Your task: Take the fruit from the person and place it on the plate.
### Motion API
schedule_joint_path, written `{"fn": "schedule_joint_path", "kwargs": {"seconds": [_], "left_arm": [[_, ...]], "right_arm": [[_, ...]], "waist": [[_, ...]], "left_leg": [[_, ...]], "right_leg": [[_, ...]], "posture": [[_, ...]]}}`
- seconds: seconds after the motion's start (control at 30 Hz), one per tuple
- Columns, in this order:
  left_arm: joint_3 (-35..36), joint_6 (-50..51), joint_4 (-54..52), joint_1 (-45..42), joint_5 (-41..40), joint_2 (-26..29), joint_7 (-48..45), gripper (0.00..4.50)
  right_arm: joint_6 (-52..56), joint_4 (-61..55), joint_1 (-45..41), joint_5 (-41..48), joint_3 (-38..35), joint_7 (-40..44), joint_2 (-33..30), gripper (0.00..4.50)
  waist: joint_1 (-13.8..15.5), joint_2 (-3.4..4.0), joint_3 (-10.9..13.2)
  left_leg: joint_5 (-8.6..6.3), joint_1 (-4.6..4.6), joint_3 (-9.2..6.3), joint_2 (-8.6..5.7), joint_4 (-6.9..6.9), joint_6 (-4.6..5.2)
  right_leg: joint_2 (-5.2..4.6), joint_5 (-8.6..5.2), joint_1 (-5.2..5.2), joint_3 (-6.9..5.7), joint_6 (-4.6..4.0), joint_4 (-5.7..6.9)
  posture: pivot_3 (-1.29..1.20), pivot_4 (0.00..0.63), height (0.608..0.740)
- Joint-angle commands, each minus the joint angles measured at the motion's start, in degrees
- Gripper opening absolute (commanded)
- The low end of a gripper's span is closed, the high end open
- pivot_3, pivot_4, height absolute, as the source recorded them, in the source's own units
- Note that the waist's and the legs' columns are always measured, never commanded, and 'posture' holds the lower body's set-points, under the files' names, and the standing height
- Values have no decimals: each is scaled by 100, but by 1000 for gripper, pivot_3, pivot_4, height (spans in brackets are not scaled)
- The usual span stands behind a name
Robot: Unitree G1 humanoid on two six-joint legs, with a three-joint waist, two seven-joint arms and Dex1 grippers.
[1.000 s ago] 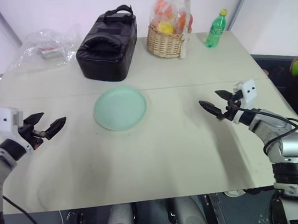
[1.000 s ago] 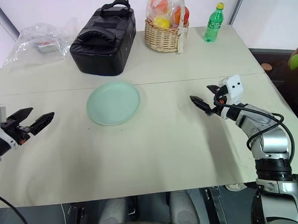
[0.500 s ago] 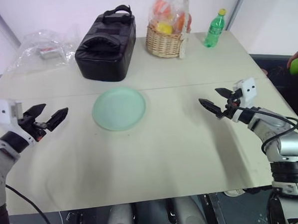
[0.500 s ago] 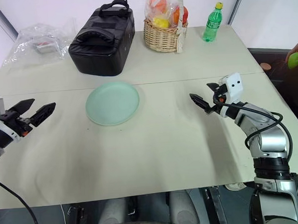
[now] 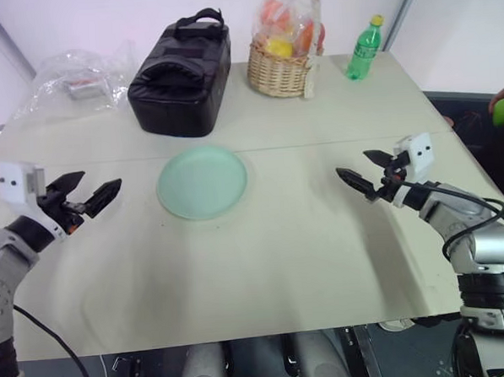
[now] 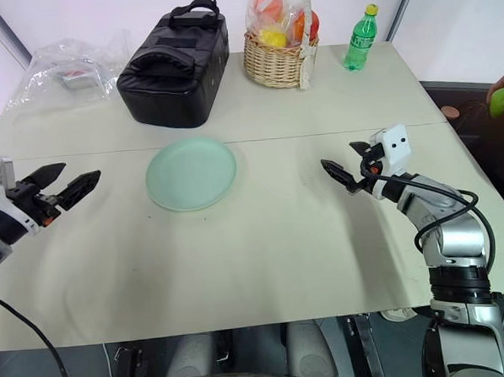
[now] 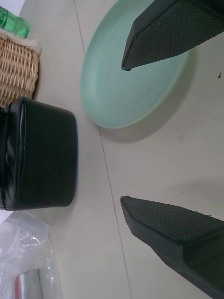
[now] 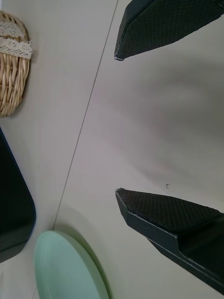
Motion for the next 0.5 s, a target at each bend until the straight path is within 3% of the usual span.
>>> {"fn": "schedule_joint_path", "kwargs": {"seconds": [0.03,0.5], "left_arm": [[49,-83,-24,-90,19,129,-37,4500],[69,-86,-72,-52,66,151,-14,4500]], "right_arm": [[-87,-127,-65,59,-139,0,-32,4489],[-171,-52,-126,5,-62,-6,43,4489]], "waist": [[0,0,0],[1,0,0]], "left_leg": [[0,0,0,0,0,0],[0,0,0,0,0,0]], "right_leg": [[0,0,0,0,0,0],[0,0,0,0,0,1]], "posture": [[0,150,740],[0,150,740]]}}
